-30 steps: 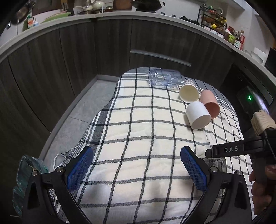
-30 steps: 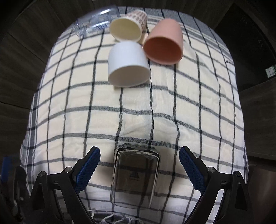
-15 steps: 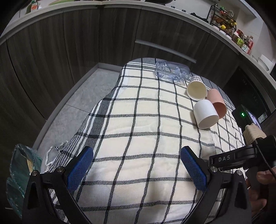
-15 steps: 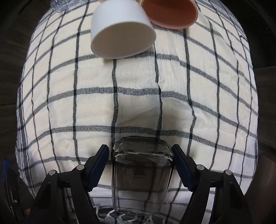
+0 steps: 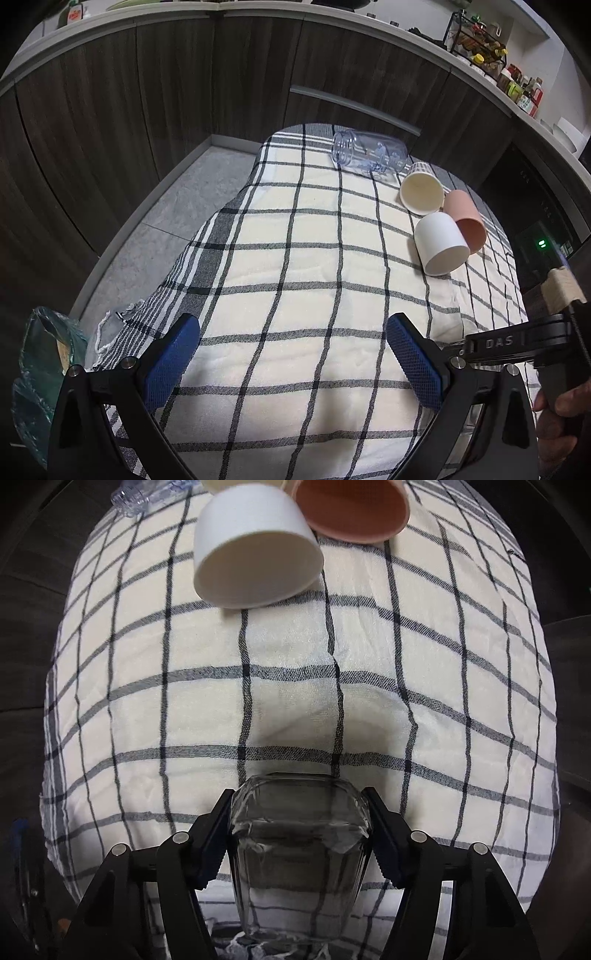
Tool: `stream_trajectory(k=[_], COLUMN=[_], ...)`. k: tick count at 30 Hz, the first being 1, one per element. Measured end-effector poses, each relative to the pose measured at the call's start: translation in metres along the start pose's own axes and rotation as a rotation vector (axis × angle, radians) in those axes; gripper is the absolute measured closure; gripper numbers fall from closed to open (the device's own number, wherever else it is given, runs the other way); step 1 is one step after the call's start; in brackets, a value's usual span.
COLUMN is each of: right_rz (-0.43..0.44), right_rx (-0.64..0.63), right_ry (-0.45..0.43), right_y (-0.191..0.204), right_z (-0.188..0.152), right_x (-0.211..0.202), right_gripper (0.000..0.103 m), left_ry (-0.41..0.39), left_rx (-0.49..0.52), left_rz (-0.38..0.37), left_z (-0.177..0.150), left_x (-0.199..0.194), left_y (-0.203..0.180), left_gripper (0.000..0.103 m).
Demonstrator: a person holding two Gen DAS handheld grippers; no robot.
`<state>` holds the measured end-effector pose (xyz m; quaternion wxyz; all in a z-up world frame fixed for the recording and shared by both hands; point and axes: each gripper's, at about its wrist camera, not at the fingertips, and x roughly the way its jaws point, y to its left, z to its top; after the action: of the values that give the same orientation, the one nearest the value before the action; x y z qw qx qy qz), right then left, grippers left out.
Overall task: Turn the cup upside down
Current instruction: 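Lift the glass cup with the right gripper, then lower the glass cup rim-down onto the cloth and open the right gripper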
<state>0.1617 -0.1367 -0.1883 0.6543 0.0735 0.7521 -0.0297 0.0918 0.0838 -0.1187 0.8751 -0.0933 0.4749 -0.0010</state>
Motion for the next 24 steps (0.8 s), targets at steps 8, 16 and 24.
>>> stream_trajectory(k=[8, 16, 24], right_rz=[0.050, 0.024, -0.011], right_rx=[-0.010, -0.045, -0.099], right_ry=[-0.258, -0.754, -0.985], right_y=[-0.006, 0.018, 0.039], right_z=[-0.019, -0.023, -0.027], right_x=[-0.066, -0.099, -0.073], right_gripper=[0.037, 0.037, 0.037], left_ry=[-0.057, -0.117, -0.118], left_rx=[-0.026, -0.053, -0.006], left_rz=[-0.021, 0.043, 0.112], left_z=[-0.002, -0.003, -0.008], left_x=[-0.007, 0.001, 0.012], left_y=[0.002, 0.011, 0.005], left_gripper=[0.000, 0.000, 0.000])
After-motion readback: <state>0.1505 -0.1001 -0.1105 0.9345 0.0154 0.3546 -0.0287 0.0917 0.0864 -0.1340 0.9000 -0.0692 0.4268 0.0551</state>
